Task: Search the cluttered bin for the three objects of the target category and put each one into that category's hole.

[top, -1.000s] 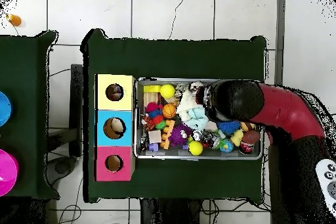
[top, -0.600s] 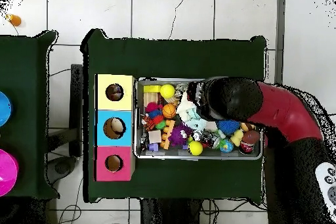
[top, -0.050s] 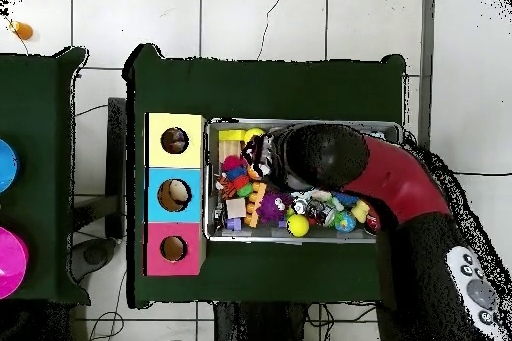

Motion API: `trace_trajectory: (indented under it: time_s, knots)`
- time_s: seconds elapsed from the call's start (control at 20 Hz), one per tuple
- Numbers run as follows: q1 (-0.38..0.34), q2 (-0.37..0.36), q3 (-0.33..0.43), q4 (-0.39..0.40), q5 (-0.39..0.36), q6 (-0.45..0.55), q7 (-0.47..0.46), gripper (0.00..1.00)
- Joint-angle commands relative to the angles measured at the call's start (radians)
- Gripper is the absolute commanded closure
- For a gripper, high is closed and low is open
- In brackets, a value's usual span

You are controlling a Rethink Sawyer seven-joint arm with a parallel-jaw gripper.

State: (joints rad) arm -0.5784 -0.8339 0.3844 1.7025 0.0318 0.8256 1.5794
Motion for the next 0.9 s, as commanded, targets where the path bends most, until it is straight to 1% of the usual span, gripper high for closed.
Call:
trace_trajectory:
  time_s: [0.05,0.3,0.5,0.75,0.9]
  knots:
    - [0.073,-0.022,0.011,0.128,0.072,-0.017,0.202,1.0]
    - [0.114,-0.038,0.003,0.16,0.13,-0.056,0.231,1.0]
    - [0.146,-0.043,-0.016,0.172,0.155,-0.09,0.236,1.0]
    - [0.184,-0.015,-0.051,0.162,0.139,-0.149,0.238,1.0]
    - [0.209,-0.008,-0.072,0.165,0.135,-0.191,0.257,1.0]
